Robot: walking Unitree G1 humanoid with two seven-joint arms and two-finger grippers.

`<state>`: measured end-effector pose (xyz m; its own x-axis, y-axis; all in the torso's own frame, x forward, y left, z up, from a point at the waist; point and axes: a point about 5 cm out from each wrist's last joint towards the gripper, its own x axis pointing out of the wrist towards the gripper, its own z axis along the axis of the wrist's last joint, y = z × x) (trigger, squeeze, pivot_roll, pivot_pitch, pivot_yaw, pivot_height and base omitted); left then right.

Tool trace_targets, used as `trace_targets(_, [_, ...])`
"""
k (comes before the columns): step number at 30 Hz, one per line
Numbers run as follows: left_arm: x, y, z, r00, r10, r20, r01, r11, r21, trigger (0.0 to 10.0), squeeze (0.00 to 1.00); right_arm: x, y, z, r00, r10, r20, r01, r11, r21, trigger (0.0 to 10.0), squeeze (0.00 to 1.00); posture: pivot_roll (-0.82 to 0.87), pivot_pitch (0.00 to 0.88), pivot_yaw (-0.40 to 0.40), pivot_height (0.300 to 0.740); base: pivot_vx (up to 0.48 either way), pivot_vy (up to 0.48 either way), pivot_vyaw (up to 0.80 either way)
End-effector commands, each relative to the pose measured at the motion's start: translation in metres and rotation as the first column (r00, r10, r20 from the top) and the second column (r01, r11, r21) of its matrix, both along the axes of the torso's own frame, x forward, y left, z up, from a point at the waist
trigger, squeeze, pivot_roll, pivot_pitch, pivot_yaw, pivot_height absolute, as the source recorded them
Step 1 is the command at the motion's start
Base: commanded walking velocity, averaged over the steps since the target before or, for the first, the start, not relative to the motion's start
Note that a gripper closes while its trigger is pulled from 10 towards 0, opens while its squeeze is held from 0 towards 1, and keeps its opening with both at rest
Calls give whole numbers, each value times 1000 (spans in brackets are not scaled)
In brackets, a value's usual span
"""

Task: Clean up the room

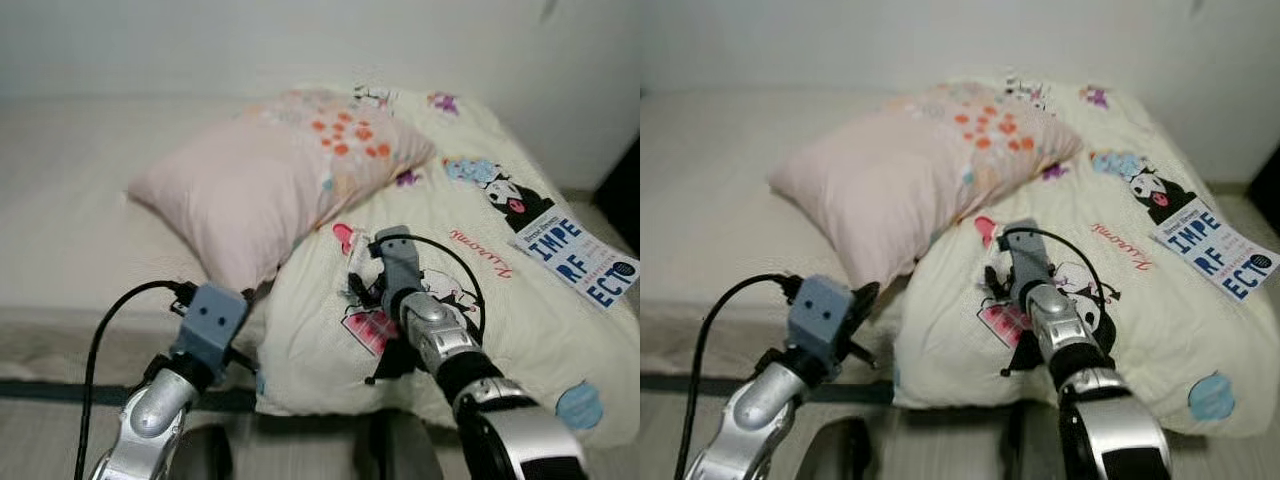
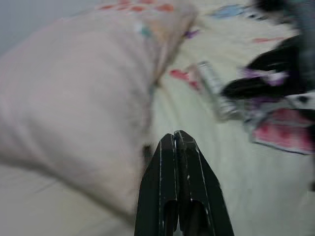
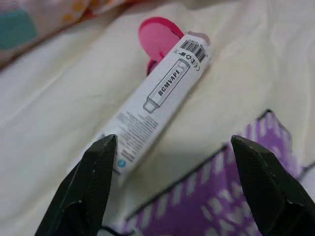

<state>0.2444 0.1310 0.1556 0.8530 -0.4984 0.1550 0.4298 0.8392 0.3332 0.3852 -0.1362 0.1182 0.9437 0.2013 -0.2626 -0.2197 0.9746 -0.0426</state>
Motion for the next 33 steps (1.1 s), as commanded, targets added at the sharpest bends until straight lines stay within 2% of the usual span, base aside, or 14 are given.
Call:
trace_targets(1, [-3,-1,-3,999,-23,-22,24,1000,13,10000,0,-2,0,-6,1000,-5,-25,5,1000,26,10000,1000,114,272,-56,556,0,0,0])
trace_targets(5, [-8,-9,2,991,-129,-27,130,990,63,10000,0,5,1,3,997,-49,-56,55,992,110,10000,1000,123,286,-53,556,0,0,0])
trace_targets(12, [-9,-11,7,989,-146,-17,147,986,80,10000,0,8,0,8,994,-71,-84,83,984,155,10000,1000,135,282,-58,556,0,0,0])
trace_targets(13, [-10,-11,7,988,-151,-18,152,985,85,10000,0,8,0,8,994,-71,-87,84,984,159,10000,839,135,282,-58,556,0,0,0])
trace_targets(14, [-10,-10,8,989,-149,-18,150,985,85,10000,0,8,0,8,994,-66,-90,80,984,161,10000,525,141,279,-57,556,0,0,0])
trace_targets(15, [-10,-10,8,989,-148,-19,149,985,85,10000,0,8,0,8,994,-62,-91,76,984,161,10000,525,141,279,-57,556,0,0,0])
trace_targets(16, [-11,-9,8,989,-145,-19,146,985,87,10000,0,8,1,7,994,-56,-93,71,985,158,10000,0,141,278,-57,556,0,0,0])
trace_targets(21, [-11,-7,10,990,-137,-7,137,985,101,10000,0,7,2,6,993,-50,-111,70,981,181,10000,0,145,278,-61,556,0,0,0])
trace_targets(22, [-11,-6,11,991,-134,-6,134,986,97,10000,0,7,2,5,992,-50,-116,72,979,191,8157,0,147,277,-60,556,0,0,0])
trace_targets(25, [-10,-6,11,991,-134,-7,134,986,96,10000,0,7,2,5,992,-51,-117,73,979,192,8157,0,147,277,-60,556,0,0,0])
trace_targets(26, [-11,-8,12,990,-140,-7,140,986,94,10000,0,7,1,5,991,-56,-119,79,977,198,1137,0,151,274,-60,556,0,0,0])
trace_targets(27, [-11,-9,12,989,-149,-9,149,985,92,10000,0,7,0,5,991,-61,-122,85,976,201,0,0,151,272,-65,556,0,0,0])
trace_targets(33, [-11,-12,13,988,-154,-9,155,984,91,10000,0,7,-3,4,990,-67,-125,93,973,210,0,0,148,261,-66,556,0,0,0])
